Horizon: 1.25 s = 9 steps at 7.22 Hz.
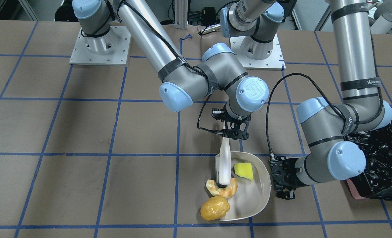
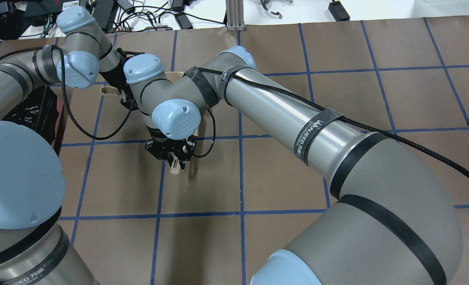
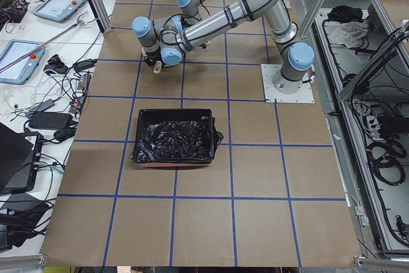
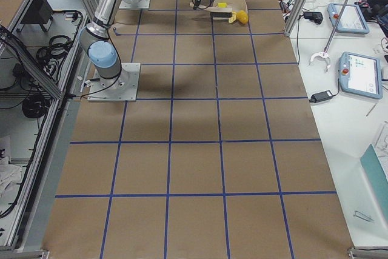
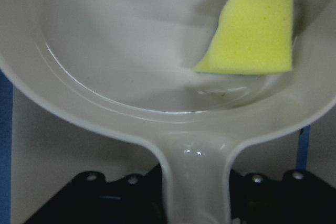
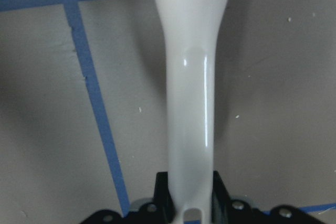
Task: Sweep and dump trash into bin
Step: 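Sweep the yellow sponge and bread into the dustpan with the right gripper's brush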
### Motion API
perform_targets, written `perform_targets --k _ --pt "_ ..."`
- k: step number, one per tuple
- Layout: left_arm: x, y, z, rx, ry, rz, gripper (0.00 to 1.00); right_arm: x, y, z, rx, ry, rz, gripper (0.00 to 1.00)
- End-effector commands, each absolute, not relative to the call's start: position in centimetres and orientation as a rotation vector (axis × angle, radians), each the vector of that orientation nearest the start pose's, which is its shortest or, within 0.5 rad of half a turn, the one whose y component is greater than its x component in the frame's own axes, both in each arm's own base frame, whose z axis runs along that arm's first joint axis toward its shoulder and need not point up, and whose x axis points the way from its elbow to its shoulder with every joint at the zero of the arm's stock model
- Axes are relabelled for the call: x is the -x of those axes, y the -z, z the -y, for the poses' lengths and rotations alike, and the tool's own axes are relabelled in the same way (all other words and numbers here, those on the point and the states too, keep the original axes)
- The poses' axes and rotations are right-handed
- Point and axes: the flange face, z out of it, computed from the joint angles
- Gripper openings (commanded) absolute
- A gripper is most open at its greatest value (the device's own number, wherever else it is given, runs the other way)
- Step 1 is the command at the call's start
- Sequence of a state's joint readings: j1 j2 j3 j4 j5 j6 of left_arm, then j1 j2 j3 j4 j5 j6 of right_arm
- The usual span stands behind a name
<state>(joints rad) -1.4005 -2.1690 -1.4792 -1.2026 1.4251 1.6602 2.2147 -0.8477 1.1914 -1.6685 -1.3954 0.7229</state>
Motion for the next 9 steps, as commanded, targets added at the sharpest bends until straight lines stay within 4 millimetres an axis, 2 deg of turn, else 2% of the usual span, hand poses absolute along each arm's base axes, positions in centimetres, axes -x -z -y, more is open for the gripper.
perform_targets --k 1,3,4,6,7,8,9 --pt "3.3 -21.2 68.3 -2.253 0.053 -2.465 0.22 -56.9 -24.3 48.1 -0.136 -0.472 -3.070 0.00" --pt "3.3 -21.2 68.3 -2.253 0.053 -2.465 0.22 -57.1 -25.1 47.6 -0.126 -0.474 -3.070 0.00" --pt "3.3 -21.2 68.3 -2.253 0.053 -2.465 0.22 -56.5 -26.5 47.0 -0.131 -0.487 -3.089 0.00" --pt "3.3 -21.2 68.3 -2.253 0.053 -2.465 0.22 -53.6 -28.5 47.5 -0.151 -0.492 -3.189 0.00" --pt "3.3 -21.2 68.3 -2.255 0.053 -2.463 0.22 -52.0 -28.5 48.9 -0.143 -0.474 -3.213 0.00" --pt "3.1 -21.2 68.3 -2.249 0.053 -2.468 0.22 -48.7 -28.3 51.6 -0.086 -0.484 -3.253 0.00" --pt "3.2 -21.2 68.3 -2.240 0.050 -2.478 0.22 -45.1 -28.5 54.0 0.043 -0.502 -3.292 0.00"
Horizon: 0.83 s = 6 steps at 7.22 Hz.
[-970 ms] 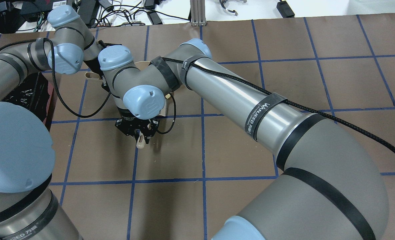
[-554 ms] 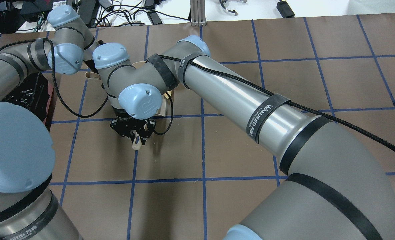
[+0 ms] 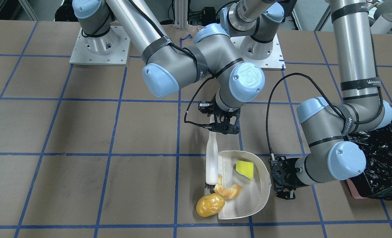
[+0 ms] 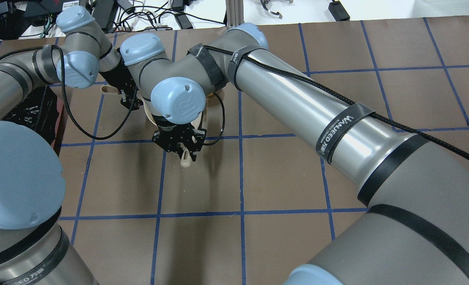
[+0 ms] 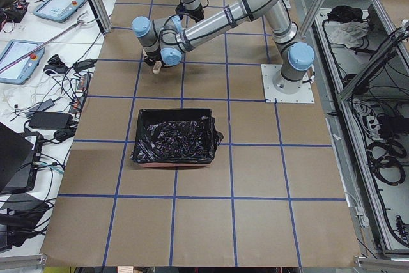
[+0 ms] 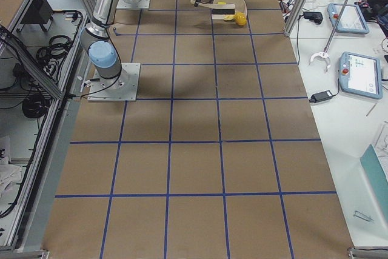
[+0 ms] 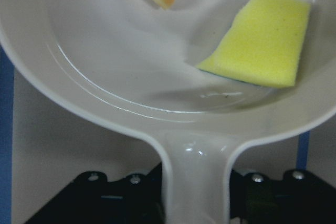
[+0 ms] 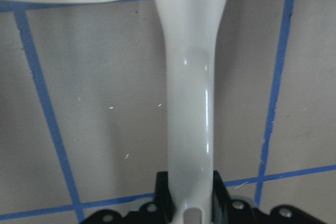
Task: Sweep and dump trash into bin
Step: 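Move the brush behind the potato with the right gripper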
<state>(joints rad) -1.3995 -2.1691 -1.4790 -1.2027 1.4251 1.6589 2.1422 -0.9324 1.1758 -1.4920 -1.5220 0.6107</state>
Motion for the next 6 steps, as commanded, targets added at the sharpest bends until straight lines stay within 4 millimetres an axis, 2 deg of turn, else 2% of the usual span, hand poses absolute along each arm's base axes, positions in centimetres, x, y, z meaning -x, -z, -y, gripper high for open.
perform_targets --k 1,3,4,5,6 --pt "3.1 -21.1 68.3 -2.240 0.048 -2.477 0.22 -42.1 -28.4 56.1 0.088 -0.523 -3.305 0.00" --pt "3.1 -21.0 68.3 -2.240 0.046 -2.478 0.22 -37.1 -28.2 59.8 0.218 -0.526 -3.303 0.00" --pt "3.2 -21.0 68.3 -2.240 0.046 -2.478 0.22 -35.9 -27.4 61.0 0.297 -0.533 -3.305 0.00" --pt "3.2 -21.0 68.3 -2.240 0.046 -2.478 0.22 -34.6 -26.5 63.2 0.364 -0.541 -3.297 0.00" --pt "3.2 -21.0 68.3 -2.239 0.045 -2.480 0.22 -34.6 -25.0 65.2 0.378 -0.540 -3.317 0.00"
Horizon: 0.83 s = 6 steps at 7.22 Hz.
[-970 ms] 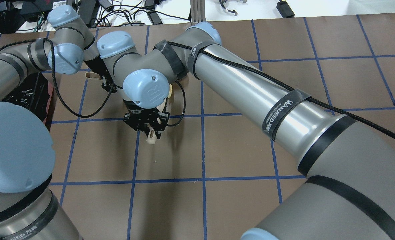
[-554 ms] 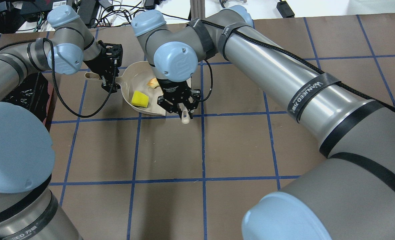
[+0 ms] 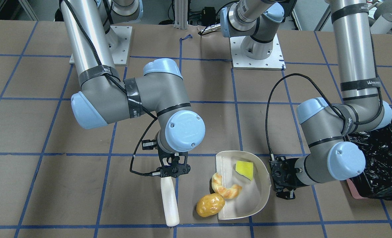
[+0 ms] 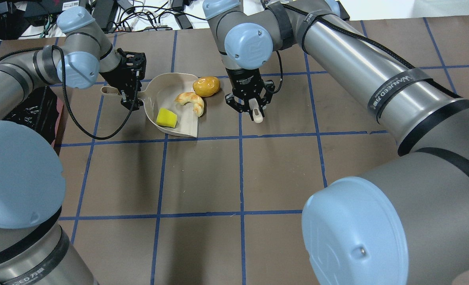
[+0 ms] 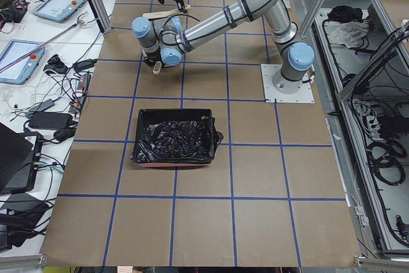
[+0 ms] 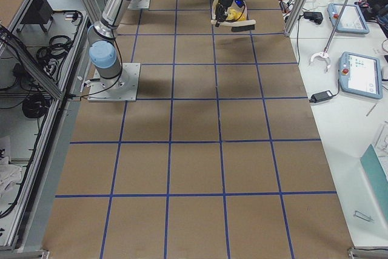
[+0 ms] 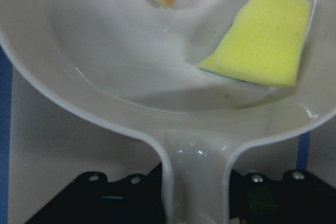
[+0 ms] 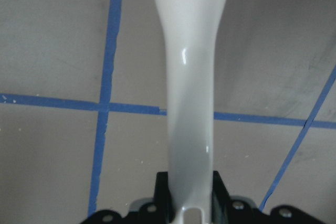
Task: Sweep and dump trash into bin
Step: 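Move the brush behind the potato with the right gripper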
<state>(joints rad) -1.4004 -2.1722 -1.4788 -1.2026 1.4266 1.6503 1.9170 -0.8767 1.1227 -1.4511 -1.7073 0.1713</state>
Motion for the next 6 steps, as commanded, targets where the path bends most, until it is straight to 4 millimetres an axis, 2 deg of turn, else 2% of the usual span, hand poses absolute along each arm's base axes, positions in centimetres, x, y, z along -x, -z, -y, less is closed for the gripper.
perform_targets --k 1,3,6 --pt "3.2 -20.9 68.3 -2.239 0.044 -2.481 0.22 -34.8 -23.9 66.4 0.414 -0.543 -3.323 0.00" --pt "3.2 -20.9 68.3 -2.241 0.042 -2.479 0.22 -34.9 -24.3 66.8 0.450 -0.527 -3.333 0.00" --pt "3.2 -20.9 68.3 -2.239 0.044 -2.481 0.22 -36.9 -23.6 65.5 0.506 -0.561 -3.325 0.00"
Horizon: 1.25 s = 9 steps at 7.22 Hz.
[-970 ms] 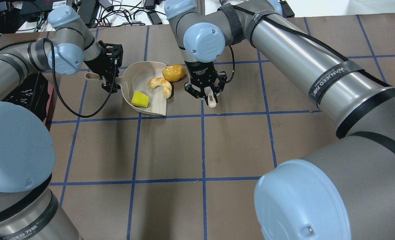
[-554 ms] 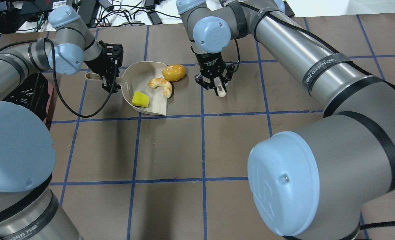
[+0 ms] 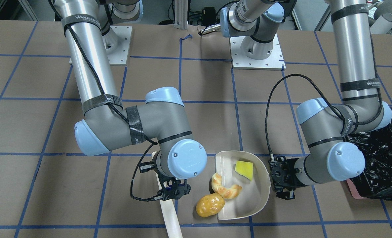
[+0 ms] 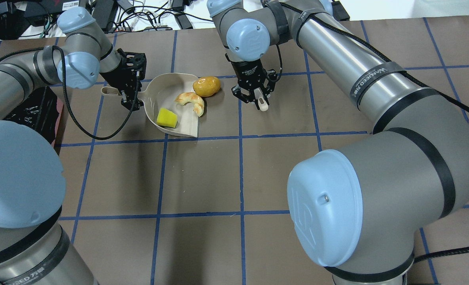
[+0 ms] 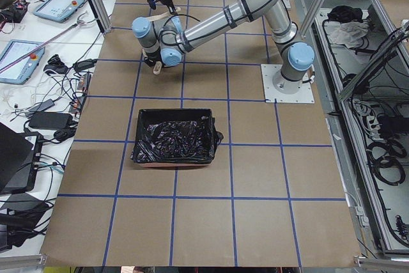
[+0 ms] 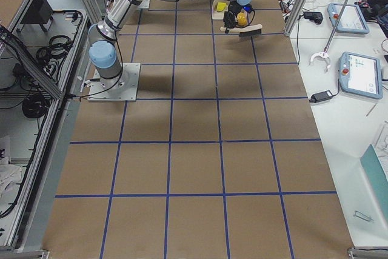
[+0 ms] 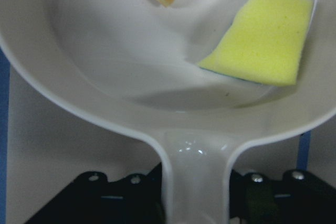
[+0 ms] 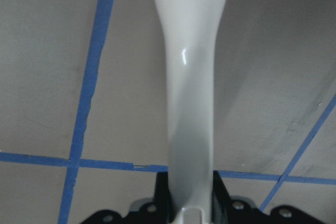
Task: Sweep and dump trash into bin
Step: 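Move the brush behind the potato with the right gripper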
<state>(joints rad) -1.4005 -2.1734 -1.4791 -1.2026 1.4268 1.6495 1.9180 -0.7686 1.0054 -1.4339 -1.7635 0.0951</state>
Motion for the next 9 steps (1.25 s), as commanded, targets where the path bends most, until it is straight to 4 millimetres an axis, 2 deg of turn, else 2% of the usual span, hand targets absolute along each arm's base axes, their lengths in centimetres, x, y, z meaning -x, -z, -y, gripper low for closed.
perform_targets --k 1,3,5,9 --pt "3.2 -20.8 68.3 -2.240 0.042 -2.482 0.22 -38.2 -23.3 64.7 0.539 -0.568 -3.320 0.00" --pt "3.2 -21.0 68.3 -2.239 0.045 -2.480 0.22 -39.5 -22.8 63.7 0.548 -0.583 -3.320 0.00" --pt "3.3 -20.9 68.3 -2.241 0.044 -2.479 0.22 -41.5 -22.2 62.4 0.493 -0.593 -3.303 0.00" --pt "3.3 -20.8 68.3 -2.240 0.042 -2.482 0.23 -45.1 -22.1 60.2 0.420 -0.580 -3.274 0.00"
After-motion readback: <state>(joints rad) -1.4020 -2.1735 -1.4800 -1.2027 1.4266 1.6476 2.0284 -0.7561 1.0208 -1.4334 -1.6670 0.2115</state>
